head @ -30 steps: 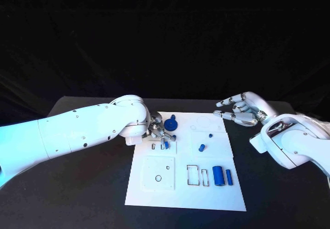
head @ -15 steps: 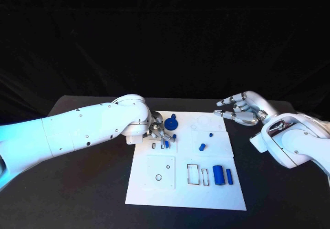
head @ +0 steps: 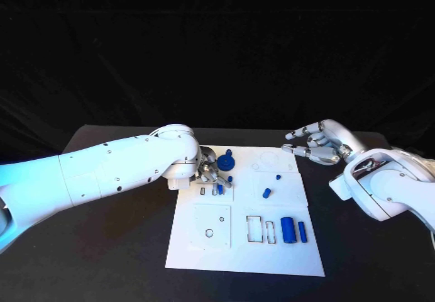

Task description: Assemble the parts on the task board

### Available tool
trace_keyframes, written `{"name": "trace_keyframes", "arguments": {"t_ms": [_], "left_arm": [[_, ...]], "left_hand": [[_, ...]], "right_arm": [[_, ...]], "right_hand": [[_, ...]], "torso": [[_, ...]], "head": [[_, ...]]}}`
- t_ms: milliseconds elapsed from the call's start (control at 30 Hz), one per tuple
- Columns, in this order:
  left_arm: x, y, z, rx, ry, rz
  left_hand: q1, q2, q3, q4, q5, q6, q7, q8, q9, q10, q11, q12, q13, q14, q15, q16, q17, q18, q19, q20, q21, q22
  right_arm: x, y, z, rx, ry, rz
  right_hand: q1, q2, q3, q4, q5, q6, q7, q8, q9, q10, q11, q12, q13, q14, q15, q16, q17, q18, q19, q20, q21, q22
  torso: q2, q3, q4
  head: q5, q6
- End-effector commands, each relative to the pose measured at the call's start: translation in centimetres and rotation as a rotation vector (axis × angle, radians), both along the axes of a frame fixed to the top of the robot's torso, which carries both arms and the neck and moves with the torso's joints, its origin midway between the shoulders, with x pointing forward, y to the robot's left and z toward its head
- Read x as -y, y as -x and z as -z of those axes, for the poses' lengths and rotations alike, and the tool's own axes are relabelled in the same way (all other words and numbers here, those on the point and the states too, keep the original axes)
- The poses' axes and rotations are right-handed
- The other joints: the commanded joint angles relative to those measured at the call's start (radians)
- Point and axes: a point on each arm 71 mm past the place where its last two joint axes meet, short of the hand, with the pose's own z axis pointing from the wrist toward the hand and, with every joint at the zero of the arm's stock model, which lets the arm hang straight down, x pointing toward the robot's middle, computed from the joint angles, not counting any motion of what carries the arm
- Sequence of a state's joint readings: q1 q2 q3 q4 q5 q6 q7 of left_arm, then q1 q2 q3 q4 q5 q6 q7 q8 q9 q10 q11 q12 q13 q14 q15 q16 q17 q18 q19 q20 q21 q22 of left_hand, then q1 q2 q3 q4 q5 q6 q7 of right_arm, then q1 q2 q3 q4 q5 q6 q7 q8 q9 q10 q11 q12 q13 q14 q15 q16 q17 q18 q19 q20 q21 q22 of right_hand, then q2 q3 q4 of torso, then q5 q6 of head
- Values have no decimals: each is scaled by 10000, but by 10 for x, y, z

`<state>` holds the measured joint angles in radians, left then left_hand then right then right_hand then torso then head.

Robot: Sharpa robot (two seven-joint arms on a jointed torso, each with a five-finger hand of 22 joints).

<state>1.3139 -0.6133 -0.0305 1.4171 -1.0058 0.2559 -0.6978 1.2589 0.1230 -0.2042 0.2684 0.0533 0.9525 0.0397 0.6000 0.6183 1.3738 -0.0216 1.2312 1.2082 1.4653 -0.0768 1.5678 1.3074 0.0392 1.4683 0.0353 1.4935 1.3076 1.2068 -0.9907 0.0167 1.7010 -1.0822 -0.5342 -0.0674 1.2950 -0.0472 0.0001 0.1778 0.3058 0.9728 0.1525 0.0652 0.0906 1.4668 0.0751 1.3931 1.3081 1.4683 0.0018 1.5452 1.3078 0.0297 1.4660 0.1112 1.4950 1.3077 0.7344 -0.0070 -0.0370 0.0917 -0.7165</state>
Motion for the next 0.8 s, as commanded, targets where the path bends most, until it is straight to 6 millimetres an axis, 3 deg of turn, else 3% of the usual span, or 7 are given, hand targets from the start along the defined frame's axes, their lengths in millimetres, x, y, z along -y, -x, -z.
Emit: {"name": "trace_keyframes", "arguments": {"t_ms": [33, 800], "left_arm": [[-2, 1, 2, -179, -570, -247], [-1, 0, 3, -324, -692, -111]], "left_hand": [[172, -32, 86, -34, 18, -92, 11, 72, 60, 6, -55, 56, 12, 1055, -58, 30, 2634, -94, 340, -55, 42, 1367], [749, -312, 384, -368, 13, -151, -15, 88, 281, 47, -81, 105, 94, 1055, -75, 30, 2634, -110, 374, -70, 81, 1456]], "right_arm": [[-2, 0, 1, 29, 108, -133], [-2, 0, 1, 27, 101, -128]], "right_hand": [[53, 16, -48, 12, 44, 33, 20, 32, 9, 55, -64, -44, 1443, 876, -52, -37, 2029, 60, 118, -69, -45, 1133], [58, 21, -54, 15, 62, 40, 19, 35, 11, 52, -66, -50, 1439, 876, -53, -39, 2027, 63, 109, -70, -54, 1119]], "torso": [[0, 6, -2], [2, 1, 4]], "head": [[3, -10], [-14, -74]]}}
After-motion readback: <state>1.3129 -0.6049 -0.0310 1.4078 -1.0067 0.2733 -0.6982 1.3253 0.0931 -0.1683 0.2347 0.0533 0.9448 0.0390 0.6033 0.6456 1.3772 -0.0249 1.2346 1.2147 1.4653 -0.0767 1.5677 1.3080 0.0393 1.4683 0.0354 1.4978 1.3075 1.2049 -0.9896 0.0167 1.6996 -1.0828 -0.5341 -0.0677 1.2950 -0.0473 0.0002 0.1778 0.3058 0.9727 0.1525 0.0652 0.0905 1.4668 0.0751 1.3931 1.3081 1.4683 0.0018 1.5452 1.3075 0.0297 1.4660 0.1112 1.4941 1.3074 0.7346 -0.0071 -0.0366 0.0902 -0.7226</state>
